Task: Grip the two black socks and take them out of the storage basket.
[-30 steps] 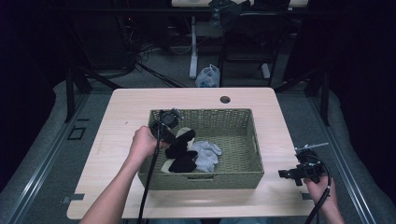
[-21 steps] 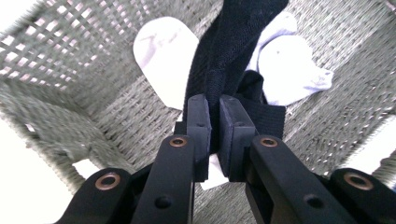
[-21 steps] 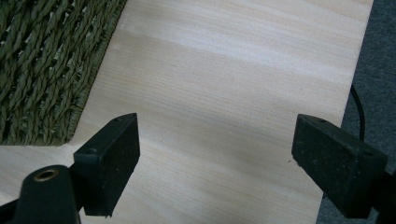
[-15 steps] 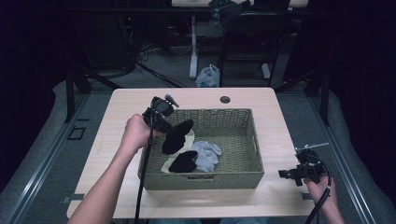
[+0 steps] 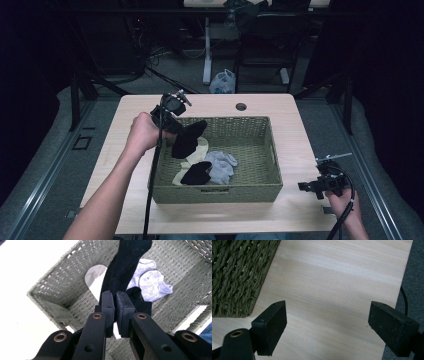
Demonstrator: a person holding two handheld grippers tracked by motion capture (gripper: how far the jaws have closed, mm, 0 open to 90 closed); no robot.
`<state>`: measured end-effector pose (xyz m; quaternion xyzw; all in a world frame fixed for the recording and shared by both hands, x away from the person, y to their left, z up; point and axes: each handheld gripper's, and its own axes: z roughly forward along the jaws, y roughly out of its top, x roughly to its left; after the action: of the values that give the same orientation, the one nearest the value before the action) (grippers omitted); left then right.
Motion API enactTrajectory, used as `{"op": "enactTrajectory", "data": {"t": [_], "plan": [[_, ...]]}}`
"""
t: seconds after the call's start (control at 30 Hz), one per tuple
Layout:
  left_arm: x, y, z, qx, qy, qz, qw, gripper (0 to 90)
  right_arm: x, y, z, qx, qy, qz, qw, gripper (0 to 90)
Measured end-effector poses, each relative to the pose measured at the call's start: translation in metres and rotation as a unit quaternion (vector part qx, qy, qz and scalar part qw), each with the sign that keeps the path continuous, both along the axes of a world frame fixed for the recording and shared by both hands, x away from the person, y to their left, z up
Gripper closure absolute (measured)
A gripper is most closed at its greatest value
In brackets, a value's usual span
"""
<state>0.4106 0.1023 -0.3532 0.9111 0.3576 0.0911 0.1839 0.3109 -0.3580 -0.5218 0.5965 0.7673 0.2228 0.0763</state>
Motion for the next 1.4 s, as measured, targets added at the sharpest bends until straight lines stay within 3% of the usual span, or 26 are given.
{"op": "enactTrajectory", "data": {"t": [0.67,1.27,1.4], "plan": [[0.006,0.013,0.062,-0.014,-0.045,0.021,0.9986,86.2,0.000,0.000,0.000,-0.001,0.004,0.006,1.0000,14.9],[0.001,0.060,0.081,-0.023,-0.061,0.069,0.9955,86.1,0.000,0.000,0.000,-0.004,0.002,0.007,1.0000,14.9],[-0.002,0.073,0.082,-0.021,-0.061,0.080,0.9947,86.1,-0.001,-0.001,0.000,0.007,-0.001,0.003,1.0000,14.8]]}}
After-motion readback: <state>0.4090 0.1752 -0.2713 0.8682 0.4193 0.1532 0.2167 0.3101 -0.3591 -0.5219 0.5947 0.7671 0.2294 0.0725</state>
